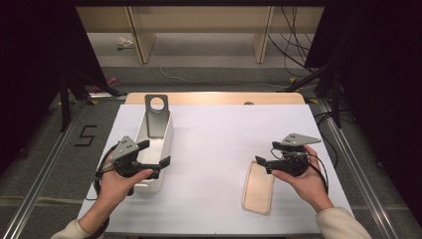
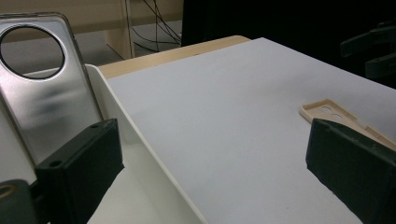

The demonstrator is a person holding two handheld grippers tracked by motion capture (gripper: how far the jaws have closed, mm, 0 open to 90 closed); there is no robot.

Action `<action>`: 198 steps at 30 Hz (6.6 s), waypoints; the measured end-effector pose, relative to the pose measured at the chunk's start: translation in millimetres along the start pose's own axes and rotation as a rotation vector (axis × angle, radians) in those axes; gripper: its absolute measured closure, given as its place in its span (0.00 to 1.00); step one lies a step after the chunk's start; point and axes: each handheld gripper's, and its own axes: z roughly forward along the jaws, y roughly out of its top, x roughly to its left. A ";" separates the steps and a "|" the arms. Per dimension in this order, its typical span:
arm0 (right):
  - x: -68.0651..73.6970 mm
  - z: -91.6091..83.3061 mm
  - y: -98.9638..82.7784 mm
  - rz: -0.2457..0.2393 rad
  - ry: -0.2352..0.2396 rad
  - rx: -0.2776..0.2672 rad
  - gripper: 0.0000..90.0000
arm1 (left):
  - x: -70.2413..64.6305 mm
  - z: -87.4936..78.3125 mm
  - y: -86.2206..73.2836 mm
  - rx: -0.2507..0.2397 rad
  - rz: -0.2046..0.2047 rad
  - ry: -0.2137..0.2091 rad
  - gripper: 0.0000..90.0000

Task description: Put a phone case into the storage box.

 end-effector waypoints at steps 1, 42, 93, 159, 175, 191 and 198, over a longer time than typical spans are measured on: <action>-0.1 0.1 0.2 0.001 0.001 -0.002 0.18 | -0.1 0.0 0.1 0.000 0.000 -0.001 0.04; -19.0 3.2 -15.9 0.009 -0.059 0.381 1.00 | -6.9 4.8 -2.1 0.006 0.006 -0.013 0.06; -2.2 40.6 -16.0 -0.138 -0.066 0.737 1.00 | -9.8 7.9 -3.1 0.015 0.018 -0.024 0.06; 38.0 25.0 -2.2 -0.359 0.154 0.744 0.54 | -12.3 10.3 -5.4 0.025 0.021 -0.037 0.06; 89.5 29.5 -11.2 -0.622 0.281 0.874 0.55 | -13.7 9.8 -4.9 0.025 0.028 -0.043 0.06; 106.8 33.8 -22.9 -0.711 0.248 0.907 0.69 | -15.2 10.4 -5.1 0.027 0.030 -0.051 0.06; 108.6 33.9 -25.1 -0.715 0.256 0.917 0.76 | -15.3 10.9 -5.5 0.029 0.031 -0.053 0.06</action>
